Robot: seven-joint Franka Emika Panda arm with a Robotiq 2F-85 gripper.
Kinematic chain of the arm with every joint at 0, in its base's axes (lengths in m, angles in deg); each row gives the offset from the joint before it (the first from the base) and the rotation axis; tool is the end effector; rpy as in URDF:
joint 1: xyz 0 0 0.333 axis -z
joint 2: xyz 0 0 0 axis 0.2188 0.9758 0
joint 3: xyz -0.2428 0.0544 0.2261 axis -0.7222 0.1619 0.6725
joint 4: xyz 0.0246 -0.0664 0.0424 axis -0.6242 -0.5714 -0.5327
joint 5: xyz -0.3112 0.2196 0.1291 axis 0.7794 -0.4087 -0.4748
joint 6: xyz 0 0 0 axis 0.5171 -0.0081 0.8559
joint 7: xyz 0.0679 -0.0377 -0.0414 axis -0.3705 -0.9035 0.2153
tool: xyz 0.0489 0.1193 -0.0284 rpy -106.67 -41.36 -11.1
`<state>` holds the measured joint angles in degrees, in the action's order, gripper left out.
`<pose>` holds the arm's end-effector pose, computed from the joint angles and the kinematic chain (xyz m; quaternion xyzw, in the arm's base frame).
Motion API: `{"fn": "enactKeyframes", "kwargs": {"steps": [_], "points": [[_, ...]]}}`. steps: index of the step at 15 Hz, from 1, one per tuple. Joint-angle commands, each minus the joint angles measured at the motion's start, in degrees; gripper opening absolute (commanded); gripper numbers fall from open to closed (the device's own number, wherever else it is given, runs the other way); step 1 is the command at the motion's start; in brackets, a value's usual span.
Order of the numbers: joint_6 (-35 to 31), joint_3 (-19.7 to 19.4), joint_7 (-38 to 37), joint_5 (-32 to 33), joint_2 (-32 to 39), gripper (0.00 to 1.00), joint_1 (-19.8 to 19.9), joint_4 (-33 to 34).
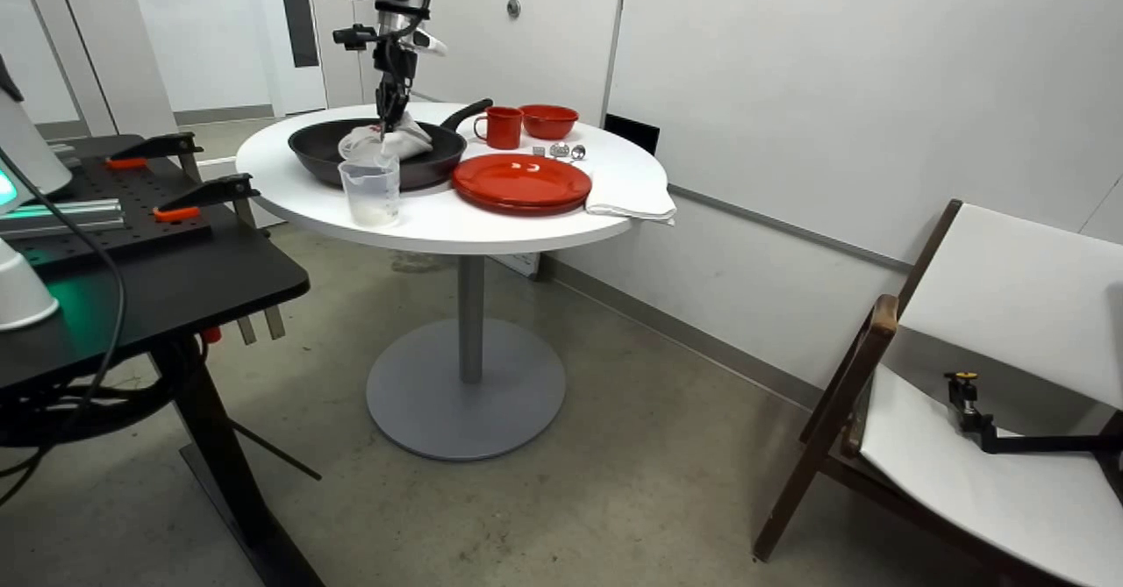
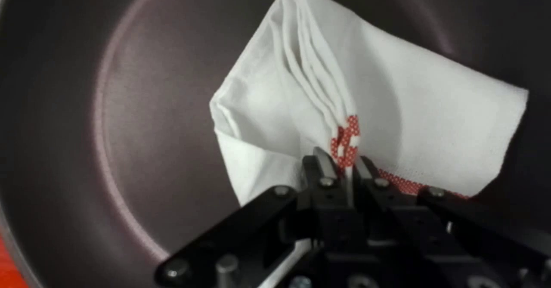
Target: Use the towel to clean the pan
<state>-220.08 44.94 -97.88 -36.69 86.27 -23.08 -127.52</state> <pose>0.5948 0.0957 0.1054 0.9812 -0.1296 -0.1279 0.0633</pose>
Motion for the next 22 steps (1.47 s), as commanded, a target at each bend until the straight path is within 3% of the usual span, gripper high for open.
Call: {"fn": "enactKeyframes", "kwargs": {"steps": [1,4,7,14,22], "points": [[1.50,0.15,1.42,-2.20,-1.30,0.05,0.39,0.17],[2.52,-1.14,0.63,-1.01,-3.63,0.05,-0.08,-1.34],[4.15,-1.62,1.05,0.05,-10.39,0.05,-0.21,-5.36],[6.13,0.24,1.60,3.09,-25.54,0.05,-0.66,-11.58],[6.53,5.83,2.54,6.66,-26.72,0.05,-2.39,-7.93]]}}
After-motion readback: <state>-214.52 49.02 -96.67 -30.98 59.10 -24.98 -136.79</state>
